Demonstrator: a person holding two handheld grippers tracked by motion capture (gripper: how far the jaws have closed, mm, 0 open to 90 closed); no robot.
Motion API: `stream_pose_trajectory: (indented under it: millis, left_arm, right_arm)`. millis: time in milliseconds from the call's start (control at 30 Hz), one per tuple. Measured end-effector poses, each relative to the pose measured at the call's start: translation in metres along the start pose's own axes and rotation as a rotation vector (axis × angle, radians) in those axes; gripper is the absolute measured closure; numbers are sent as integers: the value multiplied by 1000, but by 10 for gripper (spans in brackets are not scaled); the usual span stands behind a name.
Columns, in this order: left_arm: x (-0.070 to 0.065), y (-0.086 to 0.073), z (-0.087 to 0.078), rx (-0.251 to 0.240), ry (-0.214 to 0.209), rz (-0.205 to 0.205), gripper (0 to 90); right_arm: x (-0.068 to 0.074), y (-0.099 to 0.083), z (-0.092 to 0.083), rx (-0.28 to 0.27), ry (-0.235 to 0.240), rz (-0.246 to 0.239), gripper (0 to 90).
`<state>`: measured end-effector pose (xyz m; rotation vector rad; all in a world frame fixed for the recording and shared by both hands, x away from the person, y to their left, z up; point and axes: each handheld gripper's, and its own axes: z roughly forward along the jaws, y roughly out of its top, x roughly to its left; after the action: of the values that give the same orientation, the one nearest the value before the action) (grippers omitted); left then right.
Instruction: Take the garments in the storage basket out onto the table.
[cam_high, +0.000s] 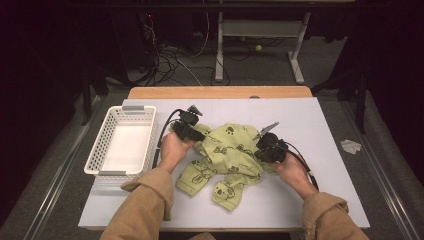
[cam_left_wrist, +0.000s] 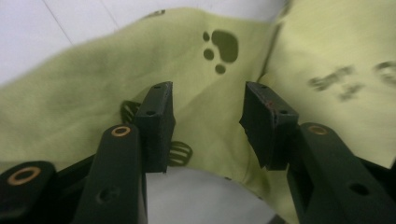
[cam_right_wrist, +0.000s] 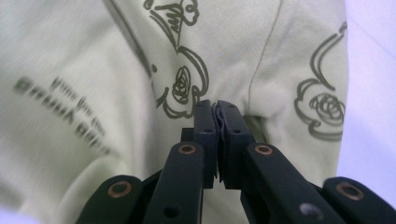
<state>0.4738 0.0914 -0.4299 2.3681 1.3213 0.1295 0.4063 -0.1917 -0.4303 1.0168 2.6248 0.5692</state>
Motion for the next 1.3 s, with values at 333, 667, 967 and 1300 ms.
stream_pose_trajectory:
  millis: [333,667,967,1300]
  left_arm:
    - [-6,-8,9,50,19,35,640]
    - [-5,-10,4,33,8,30,843]
    - [4,-14,-20,-77,29,-26,845]
    - [-7,-17,-24,-90,-9,21,717]
  right_arm:
    - [-5,4,-8,-25,-10,20,763]
    - [-22,14,18,-4,-44,110,696]
    - [-23,11,11,-21,-105,60,868]
    - [-15,9,8,14,-33,36,818]
